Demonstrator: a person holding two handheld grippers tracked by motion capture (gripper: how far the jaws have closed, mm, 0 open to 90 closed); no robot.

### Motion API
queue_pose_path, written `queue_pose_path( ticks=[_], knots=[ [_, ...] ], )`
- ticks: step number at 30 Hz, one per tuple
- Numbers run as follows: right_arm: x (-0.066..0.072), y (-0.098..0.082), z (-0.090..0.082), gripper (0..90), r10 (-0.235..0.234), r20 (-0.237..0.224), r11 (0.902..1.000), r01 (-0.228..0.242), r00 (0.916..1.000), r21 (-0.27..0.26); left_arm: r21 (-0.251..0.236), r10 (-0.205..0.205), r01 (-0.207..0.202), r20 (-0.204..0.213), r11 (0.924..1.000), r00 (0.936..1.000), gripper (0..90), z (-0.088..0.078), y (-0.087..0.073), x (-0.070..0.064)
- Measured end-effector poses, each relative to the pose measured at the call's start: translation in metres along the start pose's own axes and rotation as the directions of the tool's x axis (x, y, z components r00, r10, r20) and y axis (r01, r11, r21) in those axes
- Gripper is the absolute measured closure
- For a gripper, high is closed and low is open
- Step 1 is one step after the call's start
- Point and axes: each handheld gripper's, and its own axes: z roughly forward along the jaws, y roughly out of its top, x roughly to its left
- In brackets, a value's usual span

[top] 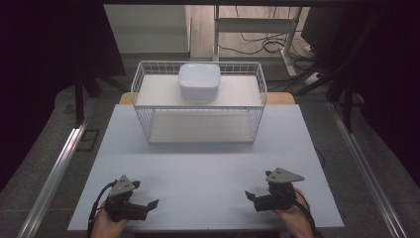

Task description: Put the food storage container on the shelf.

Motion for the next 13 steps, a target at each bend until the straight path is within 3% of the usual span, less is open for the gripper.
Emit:
queue_pose_path(
  ticks=[6, 10, 13],
  knots=[
    [-0.002, -0.009, 0.006, 0.0, 0.022, -0.018, 0.9973, -0.021, 0.9996, 0.07, 0.032, -0.027, 0.027, 0.005, 0.9991, 0.9996, 2.9, 0.004, -0.004, 0.005],
    [-0.002, -0.012, 0.013, 0.0, 0.02, -0.012, 0.9923, -0.018, 0.9997, 0.122, 0.063, -0.024, 0.024, 0.004, 0.9977, 0.9997, 2.5, 0.008, -0.005, 0.004],
    [-0.002, -0.011, 0.012, 0.0, 0.016, -0.014, 0.9935, -0.014, 0.9998, 0.113, 0.054, -0.021, 0.021, 0.001, 0.9983, 0.9998, 2.4, 0.008, -0.004, 0.004]
  ],
)
